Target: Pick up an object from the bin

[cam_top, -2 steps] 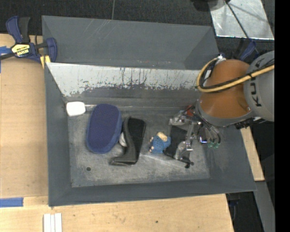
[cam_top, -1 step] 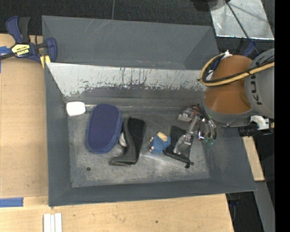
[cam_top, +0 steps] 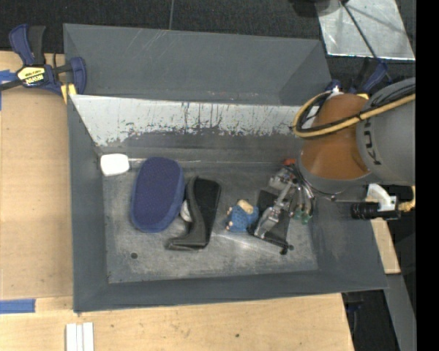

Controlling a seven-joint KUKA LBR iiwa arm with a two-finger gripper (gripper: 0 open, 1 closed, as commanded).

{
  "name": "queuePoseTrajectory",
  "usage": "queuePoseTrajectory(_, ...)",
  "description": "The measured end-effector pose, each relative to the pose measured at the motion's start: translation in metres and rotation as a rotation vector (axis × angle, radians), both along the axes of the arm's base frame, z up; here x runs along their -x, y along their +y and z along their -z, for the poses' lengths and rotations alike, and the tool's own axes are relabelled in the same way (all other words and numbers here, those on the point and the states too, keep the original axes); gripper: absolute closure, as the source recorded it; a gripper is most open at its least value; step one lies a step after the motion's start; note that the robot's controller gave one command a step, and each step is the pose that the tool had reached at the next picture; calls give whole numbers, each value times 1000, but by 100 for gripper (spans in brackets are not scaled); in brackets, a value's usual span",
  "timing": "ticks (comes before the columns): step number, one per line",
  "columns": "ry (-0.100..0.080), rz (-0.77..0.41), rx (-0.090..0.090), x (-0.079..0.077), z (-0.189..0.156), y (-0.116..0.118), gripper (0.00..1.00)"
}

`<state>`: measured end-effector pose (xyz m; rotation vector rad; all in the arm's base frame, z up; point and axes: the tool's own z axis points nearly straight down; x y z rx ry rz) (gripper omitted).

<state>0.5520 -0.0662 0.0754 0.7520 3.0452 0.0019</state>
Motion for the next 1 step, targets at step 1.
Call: queuePoseTrajectory(1, 2, -4, 1, -1, -2, 0, 0)
